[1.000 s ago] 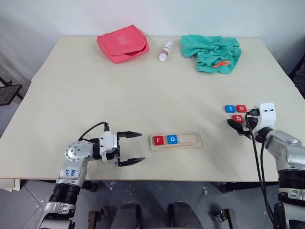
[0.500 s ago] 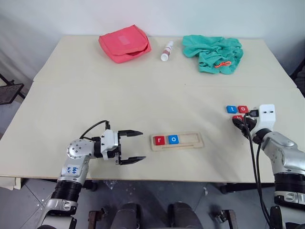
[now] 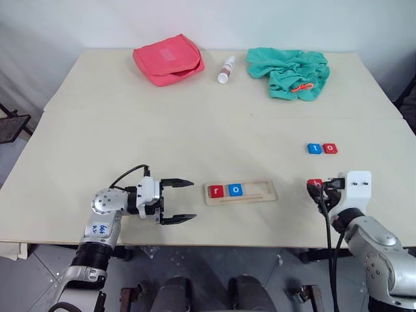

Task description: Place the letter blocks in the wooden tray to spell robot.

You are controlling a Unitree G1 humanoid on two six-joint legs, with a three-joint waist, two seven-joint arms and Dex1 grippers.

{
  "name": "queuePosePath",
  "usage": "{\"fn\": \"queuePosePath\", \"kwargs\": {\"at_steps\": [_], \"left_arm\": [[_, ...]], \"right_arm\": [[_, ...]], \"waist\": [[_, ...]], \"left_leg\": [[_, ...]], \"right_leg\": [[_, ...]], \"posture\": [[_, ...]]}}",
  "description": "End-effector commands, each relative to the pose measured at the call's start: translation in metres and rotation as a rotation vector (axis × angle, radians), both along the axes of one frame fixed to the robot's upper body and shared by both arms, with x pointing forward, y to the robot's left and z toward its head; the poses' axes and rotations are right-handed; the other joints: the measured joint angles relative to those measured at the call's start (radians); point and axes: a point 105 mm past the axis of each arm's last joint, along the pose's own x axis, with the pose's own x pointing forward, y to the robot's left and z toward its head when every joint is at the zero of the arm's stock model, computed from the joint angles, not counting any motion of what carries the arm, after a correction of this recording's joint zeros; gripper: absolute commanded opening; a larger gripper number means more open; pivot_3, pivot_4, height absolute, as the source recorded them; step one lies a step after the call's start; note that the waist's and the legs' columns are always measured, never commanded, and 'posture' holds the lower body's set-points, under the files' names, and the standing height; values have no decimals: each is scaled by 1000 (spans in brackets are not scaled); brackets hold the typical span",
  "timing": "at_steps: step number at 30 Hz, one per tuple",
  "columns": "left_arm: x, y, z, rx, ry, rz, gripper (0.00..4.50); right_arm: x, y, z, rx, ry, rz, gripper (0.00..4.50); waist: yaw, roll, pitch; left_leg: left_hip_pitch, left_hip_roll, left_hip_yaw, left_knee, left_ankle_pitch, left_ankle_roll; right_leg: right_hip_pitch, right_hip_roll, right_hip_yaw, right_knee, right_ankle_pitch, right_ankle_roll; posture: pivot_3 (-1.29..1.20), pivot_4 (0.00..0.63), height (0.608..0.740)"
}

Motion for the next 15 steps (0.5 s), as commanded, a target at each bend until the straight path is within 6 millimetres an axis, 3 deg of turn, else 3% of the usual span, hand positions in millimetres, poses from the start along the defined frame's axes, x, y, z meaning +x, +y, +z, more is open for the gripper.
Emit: {"fn": "queuePosePath", "kwargs": {"at_steps": [1,6,15], "left_arm": [[3,0,7,-25,-40,-6,4500],[5,-4,7,-27,-54,-15,4500],[3,-5,9,-36,-65,-8,4500]], "right_arm": [[-3,5,3,22,-24,-9,1466],[1,10,3,28,-23,14,1466],[-5,17,11,13,-48,85,4476]], "waist": [[0,0,0],[-1,0,0],[-1,0,0]], "left_leg": [[0,0,0,0,0,0],[0,-1,0,0,0,0],[0,-1,0,0,0,0]], "right_leg": [[0,0,0,0,0,0],[0,0,0,0,0,0],[0,0,0,0,0,0]], "posture": [[0,150,740],[0,150,740],[0,150,740]]}}
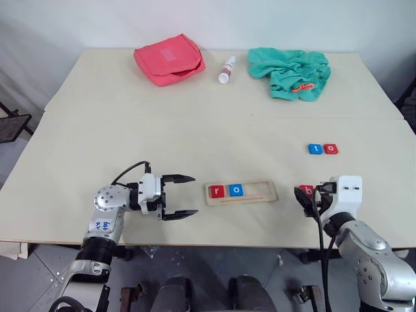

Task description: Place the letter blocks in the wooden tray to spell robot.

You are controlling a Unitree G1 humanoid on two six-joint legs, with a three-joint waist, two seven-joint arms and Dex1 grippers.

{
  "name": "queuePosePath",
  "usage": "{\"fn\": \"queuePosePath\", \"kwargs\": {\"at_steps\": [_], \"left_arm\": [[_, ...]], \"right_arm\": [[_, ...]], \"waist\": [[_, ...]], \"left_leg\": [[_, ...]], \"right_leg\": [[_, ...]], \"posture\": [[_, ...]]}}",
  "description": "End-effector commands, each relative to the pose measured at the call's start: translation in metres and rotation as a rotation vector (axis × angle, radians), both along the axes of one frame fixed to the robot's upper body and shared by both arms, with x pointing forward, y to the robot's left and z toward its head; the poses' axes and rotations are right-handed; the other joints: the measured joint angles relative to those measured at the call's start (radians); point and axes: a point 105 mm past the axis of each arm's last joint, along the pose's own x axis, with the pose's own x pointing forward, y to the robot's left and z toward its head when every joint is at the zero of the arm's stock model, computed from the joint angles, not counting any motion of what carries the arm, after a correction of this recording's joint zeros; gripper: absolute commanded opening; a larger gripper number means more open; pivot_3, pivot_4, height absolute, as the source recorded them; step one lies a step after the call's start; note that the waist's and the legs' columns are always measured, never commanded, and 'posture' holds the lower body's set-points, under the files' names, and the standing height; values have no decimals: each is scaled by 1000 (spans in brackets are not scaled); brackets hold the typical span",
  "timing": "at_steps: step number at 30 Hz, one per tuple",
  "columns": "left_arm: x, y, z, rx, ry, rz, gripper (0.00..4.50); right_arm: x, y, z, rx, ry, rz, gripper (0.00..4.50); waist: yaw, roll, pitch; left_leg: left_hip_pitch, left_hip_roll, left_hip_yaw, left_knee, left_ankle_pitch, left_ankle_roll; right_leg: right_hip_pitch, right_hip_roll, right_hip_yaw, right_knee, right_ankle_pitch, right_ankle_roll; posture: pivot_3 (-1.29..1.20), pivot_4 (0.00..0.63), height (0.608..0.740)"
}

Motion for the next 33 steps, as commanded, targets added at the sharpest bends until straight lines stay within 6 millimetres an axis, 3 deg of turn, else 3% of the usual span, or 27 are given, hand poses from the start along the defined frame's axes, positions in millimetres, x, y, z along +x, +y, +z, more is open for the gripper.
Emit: {"fn": "queuePosePath", "kwargs": {"at_steps": [1,6,12,19,26,33], "left_arm": [[-2,-1,7,-19,-37,-6,4500],[-3,-1,7,-23,-37,-3,4500],[-4,-2,7,-24,-36,-3,4500],[-5,-1,7,-25,-38,4,4500],[-8,0,7,-24,-41,7,4500],[-11,5,7,-20,-39,32,4500]], "right_arm": [[-4,6,22,-32,-79,75,4476],[-3,4,35,-136,-66,256,4476],[5,2,35,-254,-9,466,4476],[25,-16,49,-421,49,703,4476],[29,-42,46,-625,166,936,4476],[43,-50,39,-699,235,1034,4476]], "waist": [[0,0,0],[0,0,0],[1,0,0],[0,-1,0],[1,-1,1],[-1,-1,1]], "left_leg": [[0,0,0,0,0,0],[0,0,0,0,0,0],[1,0,0,0,0,0],[1,0,0,1,0,1],[1,0,-2,1,0,1],[2,0,-3,2,0,1]], "right_leg": [[0,0,0,0,0,0],[0,0,0,0,0,0],[2,0,-1,-2,0,0],[3,0,-2,-3,0,0],[6,-1,-7,-5,0,0],[8,-2,-17,-6,0,0]], "posture": [[0,150,740],[0,150,740],[0,150,740],[0,150,740],[0,150,740],[0,150,740]]}}
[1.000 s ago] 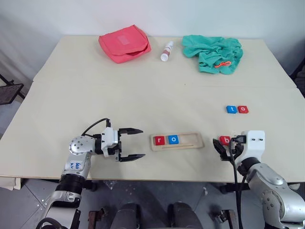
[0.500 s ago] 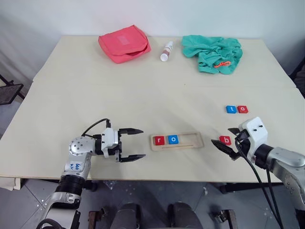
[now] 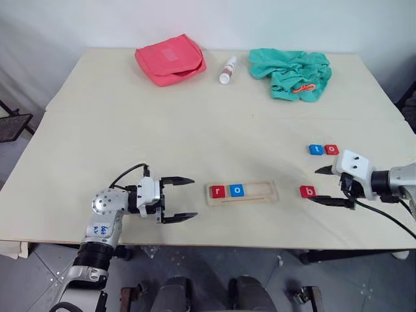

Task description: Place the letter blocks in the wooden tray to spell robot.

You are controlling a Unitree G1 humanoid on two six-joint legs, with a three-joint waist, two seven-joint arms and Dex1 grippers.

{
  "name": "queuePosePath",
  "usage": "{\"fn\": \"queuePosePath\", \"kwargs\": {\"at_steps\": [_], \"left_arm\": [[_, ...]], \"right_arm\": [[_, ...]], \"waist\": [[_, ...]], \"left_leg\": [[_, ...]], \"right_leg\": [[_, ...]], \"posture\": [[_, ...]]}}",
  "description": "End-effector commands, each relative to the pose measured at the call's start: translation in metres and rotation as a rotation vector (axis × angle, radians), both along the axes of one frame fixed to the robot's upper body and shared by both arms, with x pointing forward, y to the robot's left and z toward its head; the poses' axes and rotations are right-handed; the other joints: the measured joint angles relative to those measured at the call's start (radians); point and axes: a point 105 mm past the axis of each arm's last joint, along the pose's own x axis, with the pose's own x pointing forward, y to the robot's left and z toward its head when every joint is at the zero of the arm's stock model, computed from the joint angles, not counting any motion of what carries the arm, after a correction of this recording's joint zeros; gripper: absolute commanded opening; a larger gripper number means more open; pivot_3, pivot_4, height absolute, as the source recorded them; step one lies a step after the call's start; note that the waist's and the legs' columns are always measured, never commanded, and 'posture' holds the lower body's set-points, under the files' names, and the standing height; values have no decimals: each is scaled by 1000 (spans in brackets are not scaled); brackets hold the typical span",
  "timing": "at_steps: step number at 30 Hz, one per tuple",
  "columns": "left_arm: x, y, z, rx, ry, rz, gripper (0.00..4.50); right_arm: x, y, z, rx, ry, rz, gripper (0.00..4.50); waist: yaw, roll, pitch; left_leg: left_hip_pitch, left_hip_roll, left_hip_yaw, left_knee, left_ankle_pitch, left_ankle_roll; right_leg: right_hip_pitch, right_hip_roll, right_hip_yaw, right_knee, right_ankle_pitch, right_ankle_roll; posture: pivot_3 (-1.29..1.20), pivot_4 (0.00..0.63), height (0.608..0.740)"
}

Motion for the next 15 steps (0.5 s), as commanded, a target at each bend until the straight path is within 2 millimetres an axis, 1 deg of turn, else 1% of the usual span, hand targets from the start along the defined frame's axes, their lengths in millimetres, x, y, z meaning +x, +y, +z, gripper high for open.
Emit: {"fn": "queuePosePath", "kwargs": {"at_steps": [1,11,14,15], "left_arm": [[-2,3,8,-20,-27,16,4500],[-5,5,8,-24,-26,41,4500],[-4,6,8,-23,-27,47,4500],[-4,6,8,-24,-26,48,4500]], "right_arm": [[1,-1,-2,-43,21,54,4476],[-1,7,-16,-38,82,80,4476],[-2,8,-21,-31,95,73,3850],[-2,8,-21,-33,95,70,3533]], "waist": [[2,0,0],[4,0,0],[4,0,0],[4,0,0]], "left_leg": [[0,0,0,0,0,0],[0,-2,-6,1,0,0],[0,-2,-7,1,0,0],[0,-2,-8,1,0,0]], "right_leg": [[0,0,-1,0,0,0],[4,-3,-2,-2,0,0],[5,-3,-3,-2,0,0],[6,-3,-3,-3,0,0]], "posture": [[0,150,740],[0,150,740],[0,150,740],[0,150,740]]}}
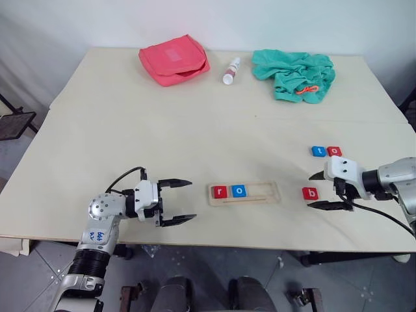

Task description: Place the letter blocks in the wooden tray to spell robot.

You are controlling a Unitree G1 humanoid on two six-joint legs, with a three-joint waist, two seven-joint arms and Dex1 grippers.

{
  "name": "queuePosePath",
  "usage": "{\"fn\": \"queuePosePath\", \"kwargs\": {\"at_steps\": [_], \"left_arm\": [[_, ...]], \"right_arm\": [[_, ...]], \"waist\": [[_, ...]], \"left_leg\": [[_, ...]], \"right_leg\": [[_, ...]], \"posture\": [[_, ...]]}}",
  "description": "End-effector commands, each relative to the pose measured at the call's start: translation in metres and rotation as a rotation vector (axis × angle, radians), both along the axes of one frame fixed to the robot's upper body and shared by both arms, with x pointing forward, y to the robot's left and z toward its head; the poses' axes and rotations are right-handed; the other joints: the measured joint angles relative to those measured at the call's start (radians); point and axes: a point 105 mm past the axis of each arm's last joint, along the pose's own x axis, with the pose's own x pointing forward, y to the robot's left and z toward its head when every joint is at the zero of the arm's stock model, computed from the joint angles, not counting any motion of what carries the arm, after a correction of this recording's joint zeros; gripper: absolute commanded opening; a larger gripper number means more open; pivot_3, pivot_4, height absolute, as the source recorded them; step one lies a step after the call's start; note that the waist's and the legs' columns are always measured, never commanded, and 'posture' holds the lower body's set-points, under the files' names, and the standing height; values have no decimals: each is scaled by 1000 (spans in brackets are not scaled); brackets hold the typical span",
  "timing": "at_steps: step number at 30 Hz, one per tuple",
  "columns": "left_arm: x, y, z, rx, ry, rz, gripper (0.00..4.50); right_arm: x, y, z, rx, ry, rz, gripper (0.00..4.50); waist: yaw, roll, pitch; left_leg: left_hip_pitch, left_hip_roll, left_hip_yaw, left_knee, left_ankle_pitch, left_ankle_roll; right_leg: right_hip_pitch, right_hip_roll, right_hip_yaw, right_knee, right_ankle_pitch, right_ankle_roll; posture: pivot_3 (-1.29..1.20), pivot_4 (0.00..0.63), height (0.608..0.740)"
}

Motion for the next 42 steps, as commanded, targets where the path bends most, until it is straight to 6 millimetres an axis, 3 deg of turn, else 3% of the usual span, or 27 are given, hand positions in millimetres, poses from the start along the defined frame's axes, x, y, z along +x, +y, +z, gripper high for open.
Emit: {"fn": "queuePosePath", "kwargs": {"at_steps": [1,6,7,9,14,19,26,42], "left_arm": [[0,2,9,-20,-32,5,4500],[0,2,9,-18,-32,4,4500],[1,2,9,-18,-32,4,4500],[1,2,9,-18,-32,3,4500],[2,3,9,-16,-31,1,4500],[4,1,9,-14,-30,-9,4500],[6,1,8,-9,-35,-20,4500],[-1,5,8,-11,-50,8,4500]], "right_arm": [[-1,1,-3,-1,2,-11,3220],[-1,0,-1,-5,-3,-17,1556],[0,0,1,-6,-9,-18,1463],[2,4,10,15,-34,-21,1469],[7,37,44,110,-93,22,1469],[2,66,52,91,-36,88,1469],[-2,110,45,63,54,190,1469],[15,128,31,-10,42,262,1469]], "waist": [[-1,0,0],[-2,0,0],[-1,0,0],[-1,0,0],[-3,0,0],[1,0,0],[1,0,0],[-3,0,0]], "left_leg": [[0,0,0,0,0,0],[0,0,0,1,0,0],[0,0,0,1,0,0],[0,0,0,1,0,0],[0,0,0,1,0,0],[0,-1,-2,1,0,0],[-2,-3,-5,0,0,0],[-3,-4,-8,0,0,-1]], "right_leg": [[0,0,0,0,0,0],[1,0,-1,0,0,0],[1,0,-1,0,0,0],[1,0,-1,0,0,0],[0,0,-1,0,0,0],[0,-1,-1,0,0,0],[0,-2,-4,0,0,0],[0,-4,-12,1,0,0]], "posture": [[0,150,740],[0,150,740],[0,150,740],[0,150,740],[0,150,740],[0,150,740],[0,150,740],[0,150,740]]}}
